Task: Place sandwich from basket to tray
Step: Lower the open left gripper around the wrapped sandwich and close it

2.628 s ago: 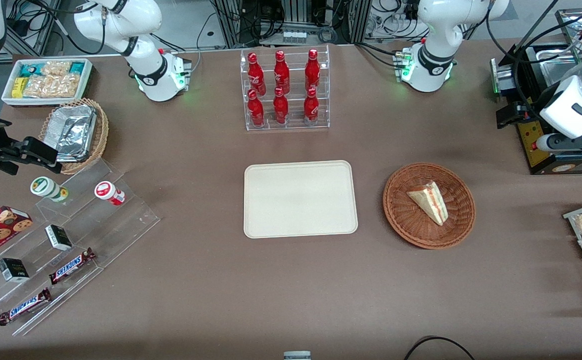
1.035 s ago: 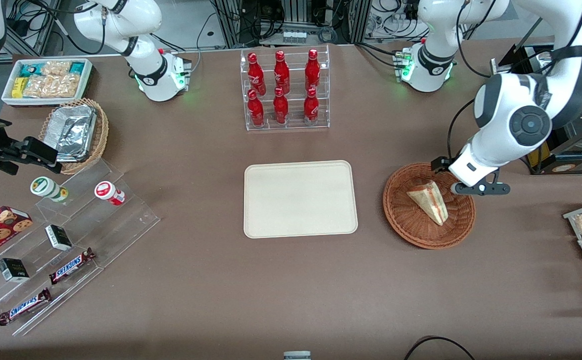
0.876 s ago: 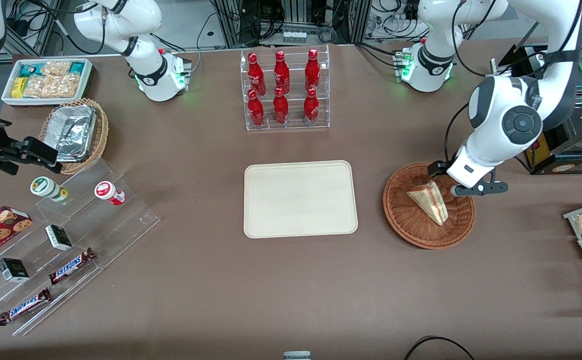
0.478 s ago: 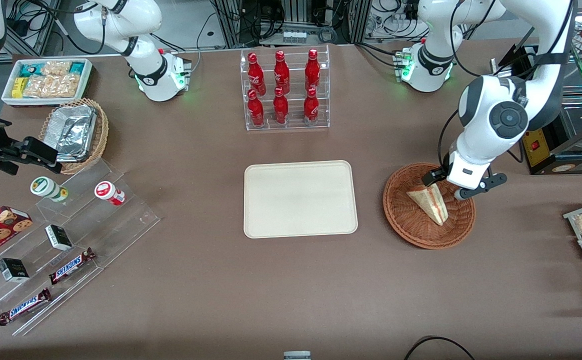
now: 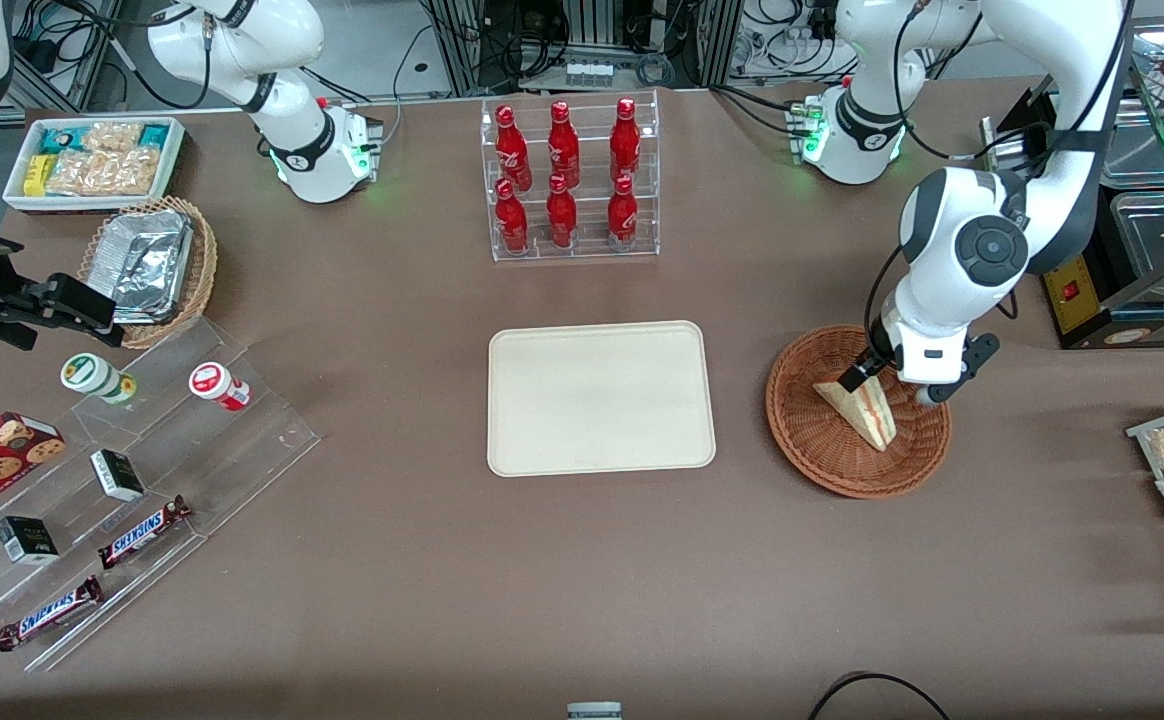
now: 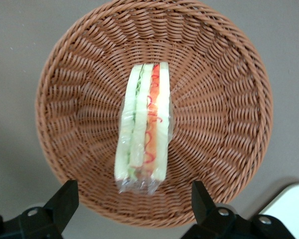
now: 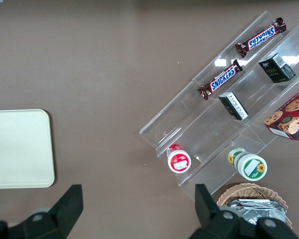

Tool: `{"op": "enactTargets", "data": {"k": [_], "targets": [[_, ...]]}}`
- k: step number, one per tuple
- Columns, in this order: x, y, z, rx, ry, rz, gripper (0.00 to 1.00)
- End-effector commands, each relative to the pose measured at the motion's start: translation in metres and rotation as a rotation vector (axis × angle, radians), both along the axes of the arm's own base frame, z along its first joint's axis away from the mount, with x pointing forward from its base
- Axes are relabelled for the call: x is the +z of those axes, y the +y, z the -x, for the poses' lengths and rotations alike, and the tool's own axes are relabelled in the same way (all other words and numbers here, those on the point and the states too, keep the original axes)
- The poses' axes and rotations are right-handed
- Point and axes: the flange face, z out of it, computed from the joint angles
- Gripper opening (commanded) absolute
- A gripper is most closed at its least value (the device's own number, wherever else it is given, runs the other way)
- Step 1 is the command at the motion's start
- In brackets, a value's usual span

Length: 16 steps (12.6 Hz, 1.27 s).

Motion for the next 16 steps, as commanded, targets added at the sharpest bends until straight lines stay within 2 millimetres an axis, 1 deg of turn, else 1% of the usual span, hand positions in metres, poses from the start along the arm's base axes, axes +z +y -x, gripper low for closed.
{"op": "enactTargets", "data": {"k": [1, 3, 7, 8, 9, 10, 11, 12, 13, 15, 16], "targets": [[-0.015, -0.002, -0.003, 0.054, -0.009, 0.007, 1.0], [-0.03, -0.002, -0.006, 0.056, -0.021, 0.018, 1.0], [-0.046, -0.001, -0.007, 0.048, -0.007, 0.018, 1.0], [-0.05, 0.0, -0.007, 0.047, 0.0, 0.017, 0.98], [-0.05, 0.0, -0.008, 0.046, 0.0, 0.017, 0.81], [-0.051, 0.001, -0.007, 0.044, 0.002, 0.017, 0.42], [-0.05, 0.002, -0.007, 0.042, 0.002, 0.016, 0.18], [-0.05, 0.002, -0.007, 0.04, 0.003, 0.015, 0.15], [-0.05, 0.002, -0.006, 0.038, 0.006, 0.014, 0.15], [-0.043, 0.001, -0.007, 0.025, 0.004, 0.006, 0.15], [-0.036, 0.0, -0.006, 0.007, 0.019, -0.003, 0.15]]}}
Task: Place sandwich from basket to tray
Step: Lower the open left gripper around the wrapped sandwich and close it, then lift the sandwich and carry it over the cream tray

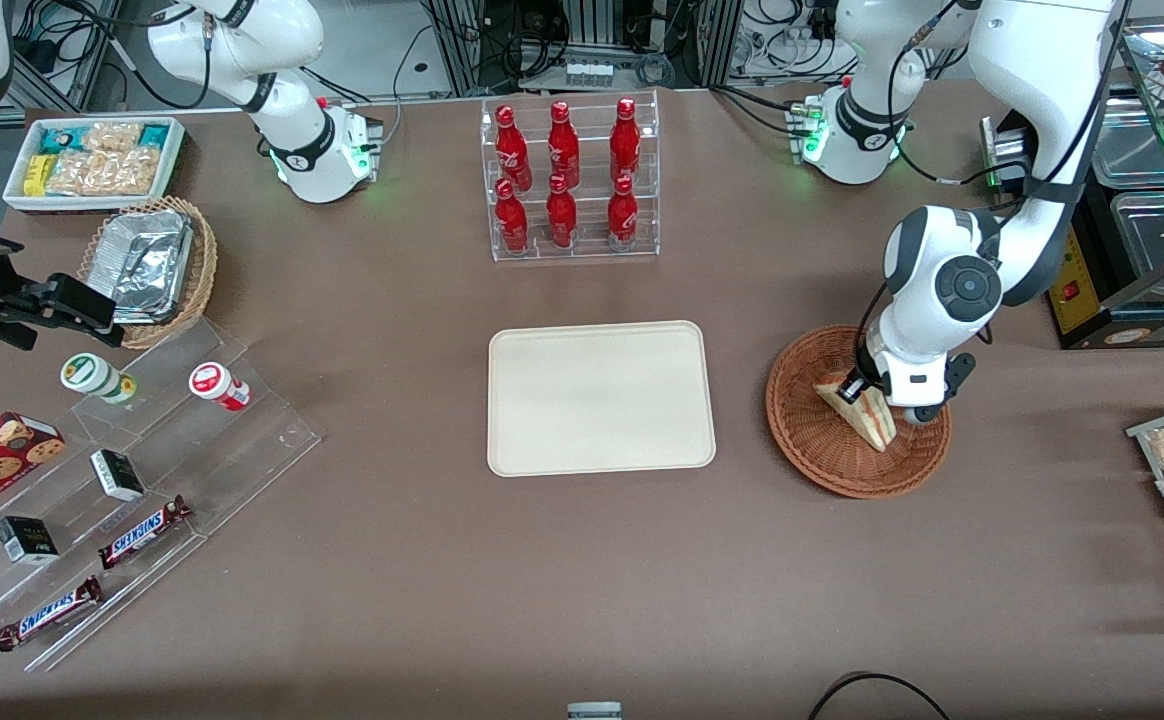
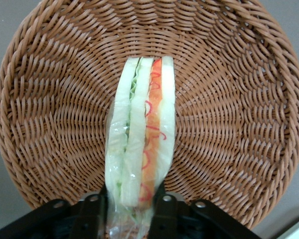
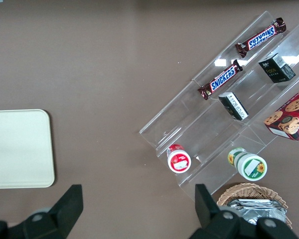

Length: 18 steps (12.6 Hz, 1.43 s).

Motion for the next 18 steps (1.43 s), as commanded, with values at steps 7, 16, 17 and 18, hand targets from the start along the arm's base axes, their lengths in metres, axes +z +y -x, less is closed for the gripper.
{"op": "enactTargets", "data": {"k": [7, 16, 17, 18], "targets": [[0.093, -0.042, -0.018, -0.226, 0.185, -0.068, 0.13], [0.07, -0.196, 0.004, -0.554, 0.235, -0.029, 0.08], [0.062, -0.217, 0.006, -0.566, 0.233, -0.025, 0.08], [0.055, -0.237, 0.005, -0.583, 0.217, -0.015, 0.08]]}}
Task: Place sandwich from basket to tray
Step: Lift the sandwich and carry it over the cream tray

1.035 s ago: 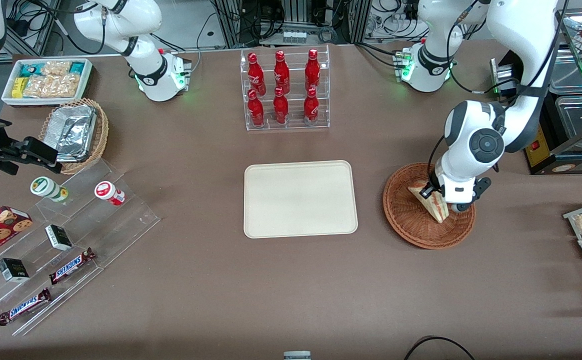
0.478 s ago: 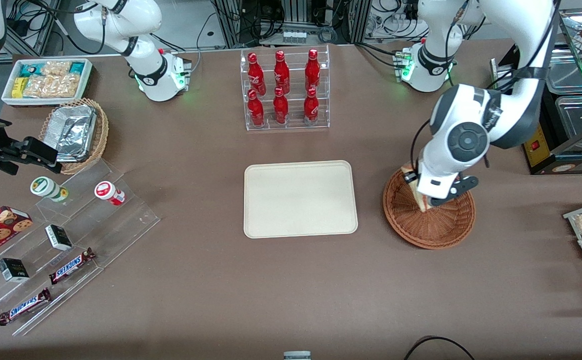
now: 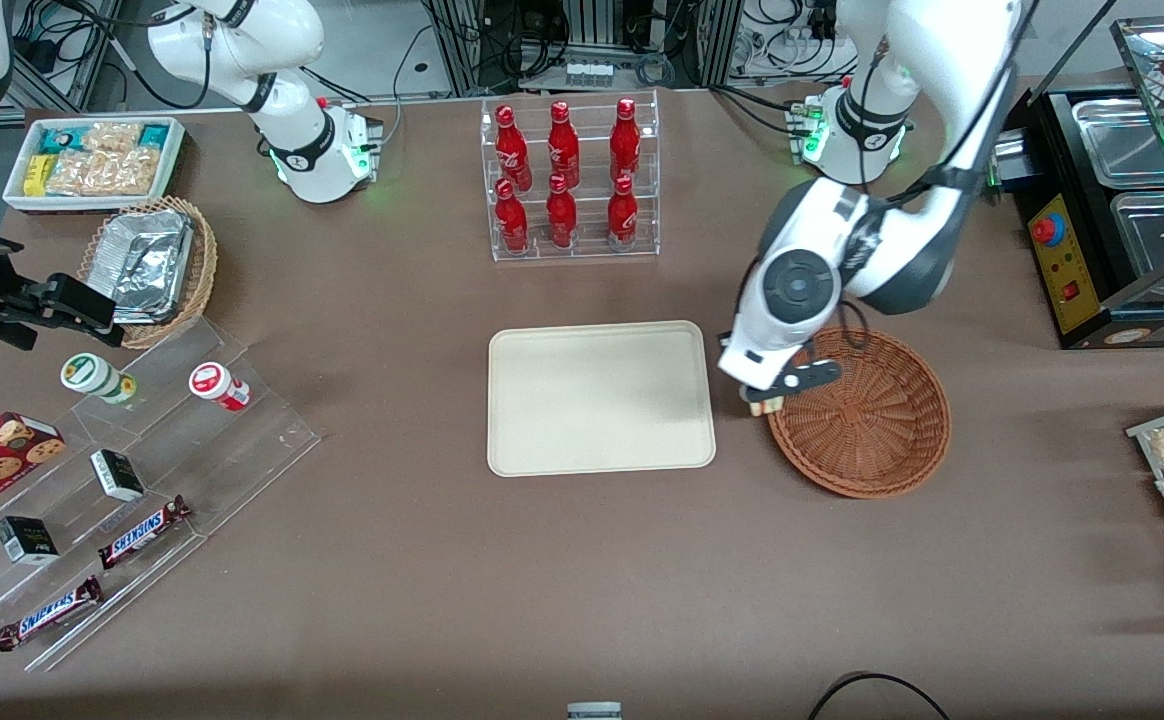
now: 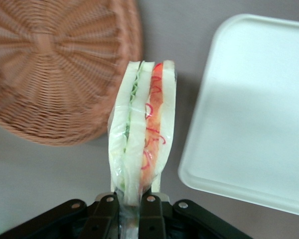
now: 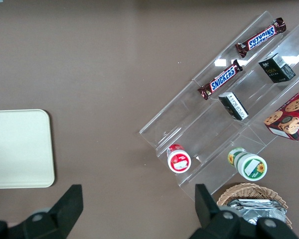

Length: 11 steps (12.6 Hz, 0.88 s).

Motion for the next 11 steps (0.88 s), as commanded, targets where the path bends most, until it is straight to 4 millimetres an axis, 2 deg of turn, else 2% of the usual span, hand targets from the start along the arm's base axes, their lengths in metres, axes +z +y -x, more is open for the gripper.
{"op": "enactTargets", "data": {"k": [1, 3, 6, 7, 10, 11], "targets": [[-0.018, -0.049, -0.008, -0.003, -0.024, 0.037, 0.08], [-0.038, -0.091, 0.004, 0.022, -0.081, 0.082, 0.08], [-0.054, -0.138, 0.018, 0.072, -0.137, 0.111, 0.08], [-0.056, -0.149, 0.019, 0.083, -0.141, 0.115, 0.08], [-0.053, -0.161, 0.015, 0.098, -0.153, 0.132, 0.08], [-0.057, -0.167, 0.021, 0.093, -0.147, 0.127, 0.08]]}}
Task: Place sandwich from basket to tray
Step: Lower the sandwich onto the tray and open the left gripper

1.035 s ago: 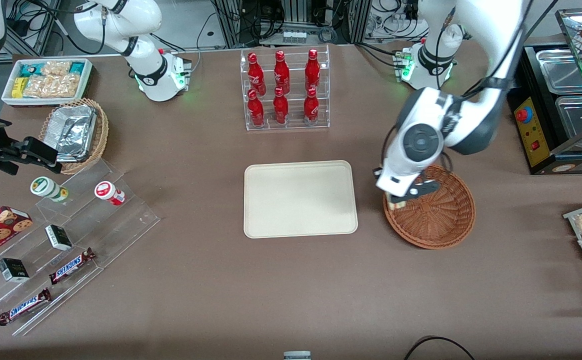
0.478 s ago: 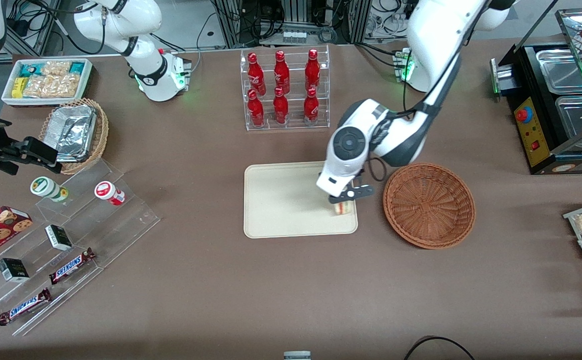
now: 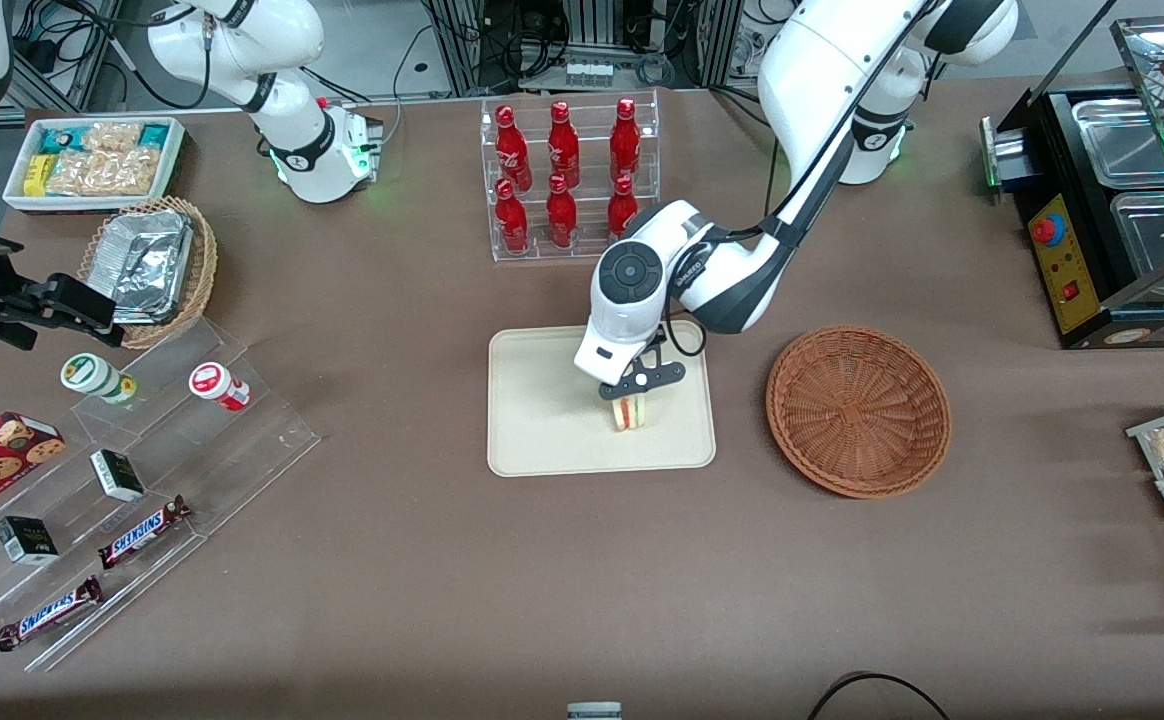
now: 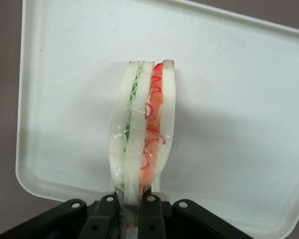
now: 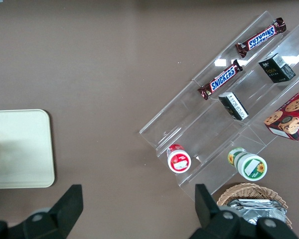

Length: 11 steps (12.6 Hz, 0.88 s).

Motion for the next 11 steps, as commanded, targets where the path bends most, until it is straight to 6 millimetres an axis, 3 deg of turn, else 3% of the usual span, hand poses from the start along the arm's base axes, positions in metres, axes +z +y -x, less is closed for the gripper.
{"op": "enactTargets", "data": {"k": [1, 6, 7, 8, 11], "targets": [[-0.004, -0.018, 0.003, 0.023, -0.005, -0.005, 0.08], [-0.017, -0.027, -0.004, 0.048, -0.002, -0.001, 0.09], [-0.019, -0.028, -0.003, 0.049, 0.003, -0.001, 0.31], [-0.019, -0.027, -0.004, 0.048, 0.0, -0.003, 0.99], [0.004, -0.026, -0.008, 0.007, -0.052, -0.02, 1.0]]}}
